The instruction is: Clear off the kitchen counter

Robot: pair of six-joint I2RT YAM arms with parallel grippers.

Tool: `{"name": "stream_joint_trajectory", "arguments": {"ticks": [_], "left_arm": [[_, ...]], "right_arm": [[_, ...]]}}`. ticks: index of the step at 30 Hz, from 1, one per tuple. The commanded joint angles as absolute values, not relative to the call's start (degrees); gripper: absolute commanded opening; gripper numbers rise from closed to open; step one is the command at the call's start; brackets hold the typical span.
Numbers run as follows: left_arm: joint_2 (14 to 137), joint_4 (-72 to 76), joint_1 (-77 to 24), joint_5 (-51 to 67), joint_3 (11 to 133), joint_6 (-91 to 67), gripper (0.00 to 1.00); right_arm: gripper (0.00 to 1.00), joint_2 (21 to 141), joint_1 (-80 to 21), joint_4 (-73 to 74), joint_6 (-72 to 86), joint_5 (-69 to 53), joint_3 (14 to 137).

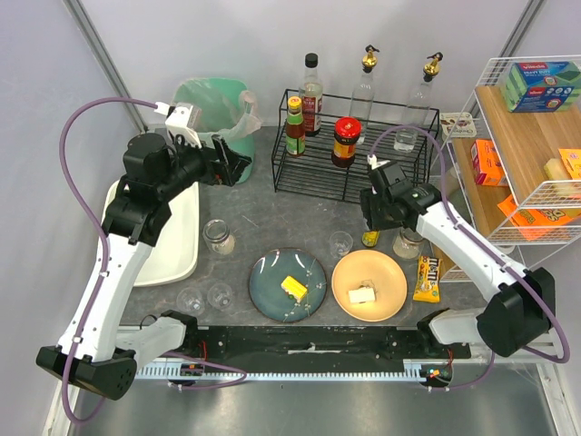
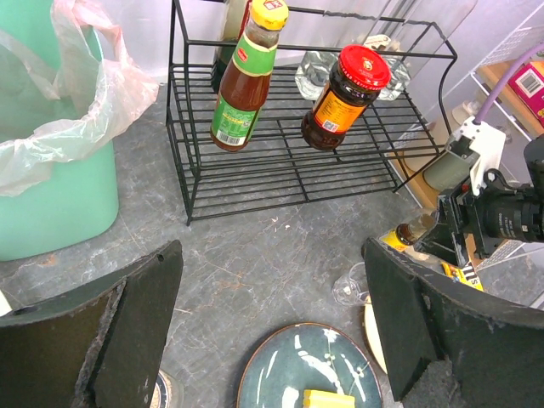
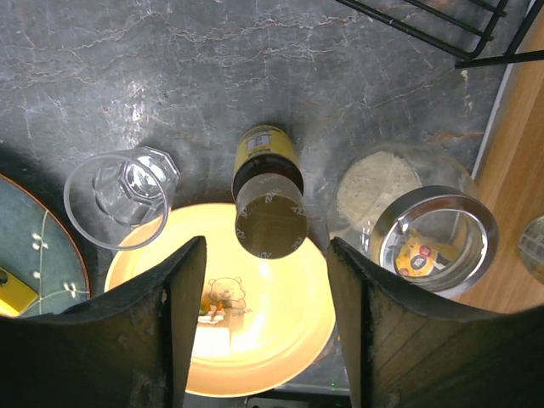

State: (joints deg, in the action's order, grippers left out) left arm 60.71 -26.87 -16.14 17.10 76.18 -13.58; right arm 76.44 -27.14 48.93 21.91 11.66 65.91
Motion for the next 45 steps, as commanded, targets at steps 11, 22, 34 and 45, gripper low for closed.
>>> {"name": "stream_joint_trajectory", "arguments": {"ticks": [11, 22, 34, 45], "left_arm": [[59.24, -24.7, -16.17, 17.84, 75.59, -13.54, 0.92], [58.89, -24.78, -16.17, 17.49, 75.67, -13.36, 0.92], [58.89, -24.96, -16.17, 17.67, 75.76, -13.45, 0.92], [58.89, -24.96, -16.08, 16.96, 76.11, -13.1, 0.92]], "right_arm": [[0.52, 76.38, -26.98, 37.8, 24.26, 14.06, 61.17], [0.32, 76.38, -26.89, 36.21, 24.7, 14.77, 61.35], [0.01, 75.85, -26.89, 40.34, 21.71, 16.17, 73.89], [0.0, 78.92, -25.93, 46.58, 17.32, 18.11, 94.64]]}}
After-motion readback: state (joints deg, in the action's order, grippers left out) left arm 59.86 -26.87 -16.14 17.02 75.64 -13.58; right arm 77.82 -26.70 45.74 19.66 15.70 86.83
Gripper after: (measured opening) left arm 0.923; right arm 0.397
